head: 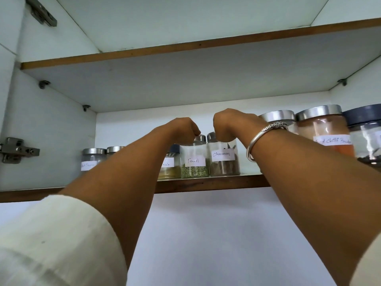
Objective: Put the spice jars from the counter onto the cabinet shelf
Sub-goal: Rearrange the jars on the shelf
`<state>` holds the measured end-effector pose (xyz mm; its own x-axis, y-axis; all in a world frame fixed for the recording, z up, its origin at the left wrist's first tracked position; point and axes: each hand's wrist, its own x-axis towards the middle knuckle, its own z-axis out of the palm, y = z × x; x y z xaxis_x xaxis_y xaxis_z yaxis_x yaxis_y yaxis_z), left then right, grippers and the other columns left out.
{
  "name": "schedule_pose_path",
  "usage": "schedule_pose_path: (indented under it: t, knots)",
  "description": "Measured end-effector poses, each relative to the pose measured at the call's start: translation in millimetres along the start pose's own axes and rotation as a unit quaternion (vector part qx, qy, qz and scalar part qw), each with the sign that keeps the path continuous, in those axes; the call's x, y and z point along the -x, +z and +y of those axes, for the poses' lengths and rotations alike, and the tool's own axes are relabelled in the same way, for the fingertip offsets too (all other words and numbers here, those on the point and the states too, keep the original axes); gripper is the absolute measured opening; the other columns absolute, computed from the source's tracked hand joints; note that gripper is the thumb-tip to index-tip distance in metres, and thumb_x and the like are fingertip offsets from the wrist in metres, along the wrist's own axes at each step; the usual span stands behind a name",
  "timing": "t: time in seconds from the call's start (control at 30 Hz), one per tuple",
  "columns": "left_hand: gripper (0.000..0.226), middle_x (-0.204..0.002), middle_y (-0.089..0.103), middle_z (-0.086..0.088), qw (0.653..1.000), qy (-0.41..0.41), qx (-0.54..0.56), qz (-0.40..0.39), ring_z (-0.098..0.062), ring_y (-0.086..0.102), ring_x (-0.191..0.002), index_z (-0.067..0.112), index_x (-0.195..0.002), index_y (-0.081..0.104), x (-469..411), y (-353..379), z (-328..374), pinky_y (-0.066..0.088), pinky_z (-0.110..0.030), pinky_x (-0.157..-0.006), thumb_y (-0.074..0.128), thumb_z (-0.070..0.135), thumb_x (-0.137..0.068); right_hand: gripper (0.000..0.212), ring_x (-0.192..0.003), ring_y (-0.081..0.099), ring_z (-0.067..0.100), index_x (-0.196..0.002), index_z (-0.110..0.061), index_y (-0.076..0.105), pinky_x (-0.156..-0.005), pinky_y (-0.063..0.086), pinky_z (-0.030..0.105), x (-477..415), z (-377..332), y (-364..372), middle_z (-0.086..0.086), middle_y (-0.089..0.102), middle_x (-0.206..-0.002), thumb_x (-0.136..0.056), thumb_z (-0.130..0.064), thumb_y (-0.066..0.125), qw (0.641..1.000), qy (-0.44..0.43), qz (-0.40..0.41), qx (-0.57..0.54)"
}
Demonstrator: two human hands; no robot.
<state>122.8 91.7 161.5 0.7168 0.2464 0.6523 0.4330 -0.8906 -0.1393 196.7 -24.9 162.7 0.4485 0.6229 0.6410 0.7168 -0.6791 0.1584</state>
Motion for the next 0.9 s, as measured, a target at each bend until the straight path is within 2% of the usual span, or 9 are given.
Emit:
schedule_pose_path:
  t: [0.1,0.2,0.33,0.47,0.6,0.67,0.77,0.83,0.9]
  knots:
    - [0.033,-0.114,0.064,-0.006,0.999,0.017,-0.040,-0.026,-0.026,0.056,-0.101,0.013,-0.114,0.065,-11.9,9.8,-8.9,0.043,-0.031,-0.084,0.044,0.005,-0.088,0.019,-0.081,0.052,0.027,-0.074,-0.008,0.047,-0.068,0.043,0.032,-14.4,-4.0,9.3,0.005,0.048,-0.077,-0.088,-0.017,0.055,1.000,-0.002,0.002,0.005]
    - [0.031,-0.111,0.064,-0.008,0.998,0.022,-0.048,-0.029,-0.026,0.057,-0.100,0.012,-0.112,0.065,-20.8,20.4,-15.9,0.044,-0.033,-0.085,0.045,0.007,-0.089,0.014,-0.083,0.052,0.026,-0.087,-0.013,0.049,-0.068,0.041,0.032,-27.2,-7.1,21.6,0.005,0.049,-0.084,-0.091,-0.024,0.056,1.000,-0.008,0.013,0.005]
    - [0.032,-0.116,0.063,-0.006,0.999,0.017,-0.038,-0.020,-0.025,0.056,-0.103,0.013,-0.116,0.064,-28.5,32.9,-22.6,0.043,-0.032,-0.085,0.045,0.009,-0.090,0.025,-0.077,0.053,0.025,-0.069,-0.009,0.044,-0.069,0.043,0.033,-41.3,-6.7,35.8,0.005,0.046,-0.072,-0.090,-0.018,0.053,1.000,0.005,0.001,0.003]
    - [0.028,-0.113,0.063,-0.009,0.999,0.017,-0.031,-0.028,-0.024,0.054,-0.098,0.009,-0.112,0.063,-34.8,41.3,-26.4,0.037,-0.029,-0.077,0.044,0.010,-0.091,0.022,-0.061,0.048,0.019,-0.064,-0.012,0.044,-0.067,0.044,0.033,-54.7,-7.2,49.3,0.005,0.048,-0.070,-0.086,-0.012,0.051,1.000,0.014,-0.007,0.012]
    - [0.036,-0.121,0.059,-0.010,0.997,0.015,-0.038,-0.058,-0.024,0.053,-0.104,0.007,-0.119,0.058,-39.0,44.8,-26.9,0.039,-0.031,-0.083,0.041,0.002,-0.088,0.023,-0.075,0.055,0.026,-0.059,-0.011,0.048,-0.078,0.050,0.037,-63.7,-5.2,55.5,0.005,0.050,-0.067,-0.081,-0.007,0.054,0.998,-0.007,-0.051,0.035]
    - [0.039,-0.124,0.057,-0.009,0.998,0.017,-0.031,-0.057,-0.023,0.051,-0.104,0.008,-0.123,0.055,-37.0,45.8,-27.2,0.037,-0.030,-0.084,0.040,0.001,-0.087,0.020,-0.078,0.055,0.027,-0.061,-0.011,0.051,-0.079,0.050,0.038,-69.3,-3.5,58.6,0.005,0.050,-0.068,-0.080,-0.008,0.056,0.997,-0.013,-0.070,0.028]
    - [0.039,-0.126,0.055,-0.011,0.998,0.014,-0.012,-0.062,-0.024,0.050,-0.108,0.008,-0.125,0.053,-33.2,49.4,-26.6,0.037,-0.031,-0.084,0.038,0.002,-0.089,0.004,-0.070,0.050,0.024,-0.078,-0.011,0.058,-0.069,0.044,0.037,-68.3,-2.7,61.5,0.004,0.047,-0.066,-0.081,-0.009,0.058,0.997,-0.009,-0.079,-0.002]
    - [0.037,-0.129,0.053,-0.012,0.997,0.014,-0.011,-0.069,-0.027,0.049,-0.113,0.009,-0.127,0.050,-29.9,53.9,-23.2,0.038,-0.032,-0.087,0.038,0.006,-0.092,0.015,-0.064,0.049,0.021,-0.066,-0.006,0.056,-0.069,0.043,0.034,-64.8,-2.9,65.5,0.004,0.048,-0.064,-0.081,-0.008,0.054,0.998,-0.007,-0.059,0.020]
    - [0.036,-0.135,0.048,-0.012,0.998,0.016,-0.010,-0.062,-0.029,0.047,-0.119,0.008,-0.130,0.046,-27.1,57.0,-20.8,0.037,-0.035,-0.093,0.038,0.010,-0.094,0.016,-0.063,0.049,0.020,-0.067,-0.005,0.053,-0.068,0.042,0.033,-59.9,-4.6,68.8,0.004,0.048,-0.066,-0.083,-0.008,0.052,0.999,-0.003,-0.035,0.019]
